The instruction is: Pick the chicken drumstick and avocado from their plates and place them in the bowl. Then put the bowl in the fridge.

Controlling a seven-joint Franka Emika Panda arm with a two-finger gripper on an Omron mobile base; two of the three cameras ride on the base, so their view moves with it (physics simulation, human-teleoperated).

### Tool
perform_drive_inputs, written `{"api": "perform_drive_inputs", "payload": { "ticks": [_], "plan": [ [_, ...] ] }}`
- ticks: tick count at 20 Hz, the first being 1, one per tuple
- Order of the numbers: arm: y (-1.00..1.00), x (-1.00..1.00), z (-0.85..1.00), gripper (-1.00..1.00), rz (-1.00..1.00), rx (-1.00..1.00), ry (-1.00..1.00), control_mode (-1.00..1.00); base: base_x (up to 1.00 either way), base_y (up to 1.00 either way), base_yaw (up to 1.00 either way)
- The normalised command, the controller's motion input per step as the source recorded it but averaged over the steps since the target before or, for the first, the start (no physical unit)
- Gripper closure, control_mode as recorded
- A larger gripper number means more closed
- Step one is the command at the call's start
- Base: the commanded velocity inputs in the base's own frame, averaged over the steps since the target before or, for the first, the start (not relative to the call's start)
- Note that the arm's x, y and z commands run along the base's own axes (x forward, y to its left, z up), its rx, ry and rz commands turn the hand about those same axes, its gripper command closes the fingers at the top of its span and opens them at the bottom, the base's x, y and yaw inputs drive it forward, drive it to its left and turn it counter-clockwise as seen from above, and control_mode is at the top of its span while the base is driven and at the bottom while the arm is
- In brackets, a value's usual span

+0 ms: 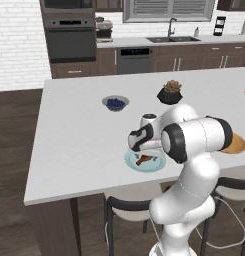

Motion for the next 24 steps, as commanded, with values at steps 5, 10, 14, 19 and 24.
{"api": "perform_drive_inputs", "payload": {
  "ticks": [5,10,14,19,24],
  "plan": [
    [-0.01,0.00,-0.22,1.00,-0.01,0.00,0.09,-1.00,0.00,0.00,0.00],
    [-0.02,-0.01,-0.09,1.00,-0.04,0.00,0.03,-1.00,0.00,0.00,0.00],
    [0.00,-0.18,0.19,1.00,-0.01,0.00,-0.07,-1.00,0.00,0.00,0.00],
    [0.00,-0.38,0.72,1.00,0.00,0.00,-0.07,-1.00,0.00,0.00,0.00],
    [0.00,-0.71,0.99,1.00,0.00,0.00,-0.07,-1.00,0.00,0.00,0.00]
  ]
}}
